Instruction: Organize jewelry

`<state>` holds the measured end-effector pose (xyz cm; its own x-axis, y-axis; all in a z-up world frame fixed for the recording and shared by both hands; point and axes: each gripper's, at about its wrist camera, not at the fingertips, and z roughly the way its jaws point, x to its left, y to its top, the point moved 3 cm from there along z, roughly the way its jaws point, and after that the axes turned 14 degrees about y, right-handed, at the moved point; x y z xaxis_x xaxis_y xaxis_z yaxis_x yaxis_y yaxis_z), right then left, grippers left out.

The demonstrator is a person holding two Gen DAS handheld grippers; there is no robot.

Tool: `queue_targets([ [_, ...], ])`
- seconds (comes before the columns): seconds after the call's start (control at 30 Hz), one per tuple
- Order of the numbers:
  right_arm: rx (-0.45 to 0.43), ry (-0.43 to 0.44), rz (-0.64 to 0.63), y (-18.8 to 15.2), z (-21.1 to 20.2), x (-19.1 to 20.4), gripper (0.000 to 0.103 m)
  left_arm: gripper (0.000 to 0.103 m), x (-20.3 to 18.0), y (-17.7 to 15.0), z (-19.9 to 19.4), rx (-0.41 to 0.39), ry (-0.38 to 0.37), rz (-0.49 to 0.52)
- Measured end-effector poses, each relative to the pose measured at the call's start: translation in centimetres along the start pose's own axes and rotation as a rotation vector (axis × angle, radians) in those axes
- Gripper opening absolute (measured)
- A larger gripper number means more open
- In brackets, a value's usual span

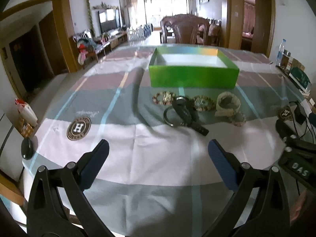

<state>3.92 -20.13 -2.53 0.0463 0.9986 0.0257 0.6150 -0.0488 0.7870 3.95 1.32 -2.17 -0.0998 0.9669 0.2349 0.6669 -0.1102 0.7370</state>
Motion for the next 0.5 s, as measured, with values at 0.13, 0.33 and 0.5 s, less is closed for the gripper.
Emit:
queue_targets([
  [0.13,-0.082,-0.011,0.005,-0.1,-1.1,-0.2,0.1,0.099,0.6,0.0,0.0,-0.031,0.013,-0.008],
  [0.33,-0.149,0.058,-0.04,-0.4,-1.0,0.2,0.1,0.099,0.2,0.1,1.2,-0.035,0.023,0.057],
  [0.5,-0.112,0.123,-0.018,-0.3,0.5,-0.2,0.1,0.099,-0.3,0.5,1.1,-0.061,-0.003,0.051],
])
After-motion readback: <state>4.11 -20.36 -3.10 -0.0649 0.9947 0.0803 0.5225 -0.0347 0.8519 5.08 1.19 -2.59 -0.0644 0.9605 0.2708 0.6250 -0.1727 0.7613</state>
